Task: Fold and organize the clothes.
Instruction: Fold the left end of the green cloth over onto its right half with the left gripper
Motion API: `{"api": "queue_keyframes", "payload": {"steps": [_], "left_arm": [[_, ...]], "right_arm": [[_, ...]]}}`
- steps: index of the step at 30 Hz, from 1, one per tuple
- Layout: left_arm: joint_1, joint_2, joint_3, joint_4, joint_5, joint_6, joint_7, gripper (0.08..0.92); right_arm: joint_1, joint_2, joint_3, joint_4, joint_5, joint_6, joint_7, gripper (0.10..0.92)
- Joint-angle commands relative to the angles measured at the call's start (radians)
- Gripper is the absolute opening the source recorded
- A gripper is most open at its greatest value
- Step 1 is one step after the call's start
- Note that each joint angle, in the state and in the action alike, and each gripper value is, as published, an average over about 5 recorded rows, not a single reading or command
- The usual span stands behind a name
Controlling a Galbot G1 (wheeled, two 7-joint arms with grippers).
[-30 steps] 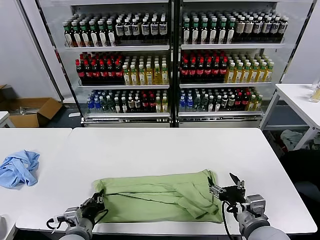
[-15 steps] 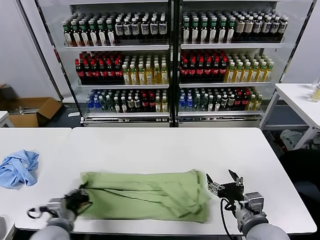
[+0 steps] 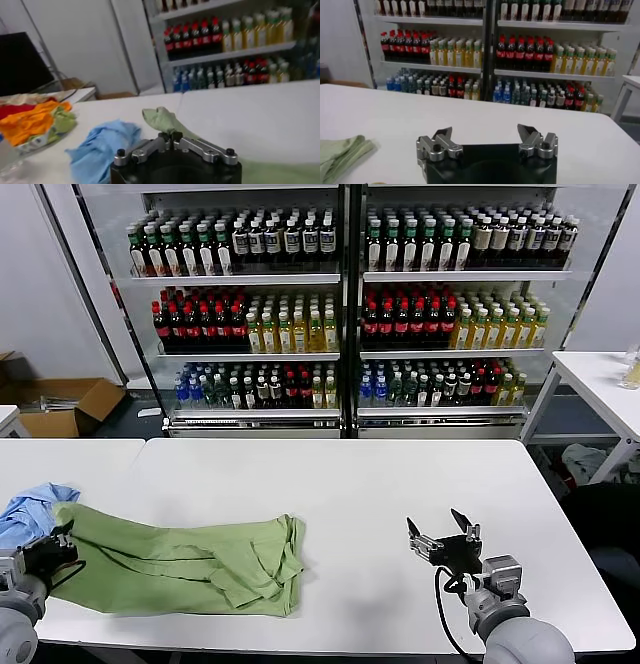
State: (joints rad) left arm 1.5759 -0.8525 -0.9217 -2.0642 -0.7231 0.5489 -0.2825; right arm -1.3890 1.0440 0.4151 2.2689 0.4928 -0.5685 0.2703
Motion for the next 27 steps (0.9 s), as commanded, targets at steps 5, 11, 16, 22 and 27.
{"api": "queue_keyframes", "payload": {"steps": [5,11,16,22,27], "left_arm": [[-0.061,-0.153,0.343,-0.255,-0.257,0.027,0.062,0.089],[-0.145,-0.272,0.496,-0.152,-0.171,0.01,0.086,0.089],[-0.175,-0.346,0.571,-0.085,-0.099,-0.019,0.104,0.089],[-0.242,-0.379,0.603,0.014,-0.071,-0.062,0.082,0.089],[-0.281,-0.397,0.616,0.051,-0.064,-0.088,0.07,0.089]], "right_arm": [[0.008,-0.004,0.003,0.011,-0.007,-0.008,0.004,0.823],[0.015,0.01,-0.004,0.005,-0.018,-0.009,0.003,0.823],[0.012,0.01,-0.003,0.002,-0.019,-0.009,0.003,0.823],[0.01,0.012,-0.002,-0.002,-0.02,-0.008,0.003,0.823],[0.009,0.012,-0.001,-0.003,-0.021,-0.008,0.003,0.823]]}}
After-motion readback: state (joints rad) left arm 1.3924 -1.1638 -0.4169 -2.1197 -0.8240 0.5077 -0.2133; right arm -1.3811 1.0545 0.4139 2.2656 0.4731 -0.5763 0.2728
